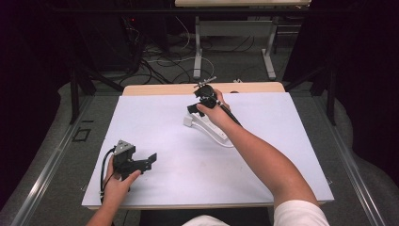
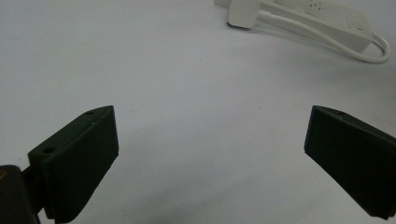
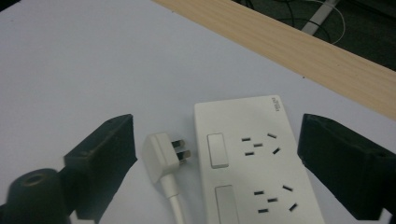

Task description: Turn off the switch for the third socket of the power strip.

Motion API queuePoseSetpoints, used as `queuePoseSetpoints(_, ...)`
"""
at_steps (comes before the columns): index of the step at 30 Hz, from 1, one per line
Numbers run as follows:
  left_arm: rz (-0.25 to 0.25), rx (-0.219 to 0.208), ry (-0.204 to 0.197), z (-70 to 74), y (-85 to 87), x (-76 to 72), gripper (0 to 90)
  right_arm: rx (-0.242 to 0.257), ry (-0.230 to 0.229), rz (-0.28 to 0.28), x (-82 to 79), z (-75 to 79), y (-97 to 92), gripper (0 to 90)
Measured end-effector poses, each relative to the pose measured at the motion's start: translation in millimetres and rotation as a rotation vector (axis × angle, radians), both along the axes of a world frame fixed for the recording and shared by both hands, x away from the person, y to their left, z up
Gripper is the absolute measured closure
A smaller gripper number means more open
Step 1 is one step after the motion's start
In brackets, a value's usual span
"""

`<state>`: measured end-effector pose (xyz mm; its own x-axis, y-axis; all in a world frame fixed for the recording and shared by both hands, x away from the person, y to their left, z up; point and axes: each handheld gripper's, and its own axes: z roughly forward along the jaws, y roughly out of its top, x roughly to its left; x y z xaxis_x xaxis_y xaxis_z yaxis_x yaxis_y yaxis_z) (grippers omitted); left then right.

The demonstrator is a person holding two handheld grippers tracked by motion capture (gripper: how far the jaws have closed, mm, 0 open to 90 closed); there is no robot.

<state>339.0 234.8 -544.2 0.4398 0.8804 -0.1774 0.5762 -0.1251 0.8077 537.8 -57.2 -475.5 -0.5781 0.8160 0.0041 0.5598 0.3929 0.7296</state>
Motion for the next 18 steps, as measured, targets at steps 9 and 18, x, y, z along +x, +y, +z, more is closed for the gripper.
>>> queuePoseSetpoints(9,0.009,-0.002,-0.018,-1.4,-1.3,0.1,0.3,-0.006,-0.041,0.059,-19.1,5.2,0.5,0.2)
queuePoseSetpoints(18,0.012,-0.014,-0.022,-1.4,-0.3,-0.3,0.3,0.025,-0.056,0.083,-39.2,0.4,-11.2,0.0)
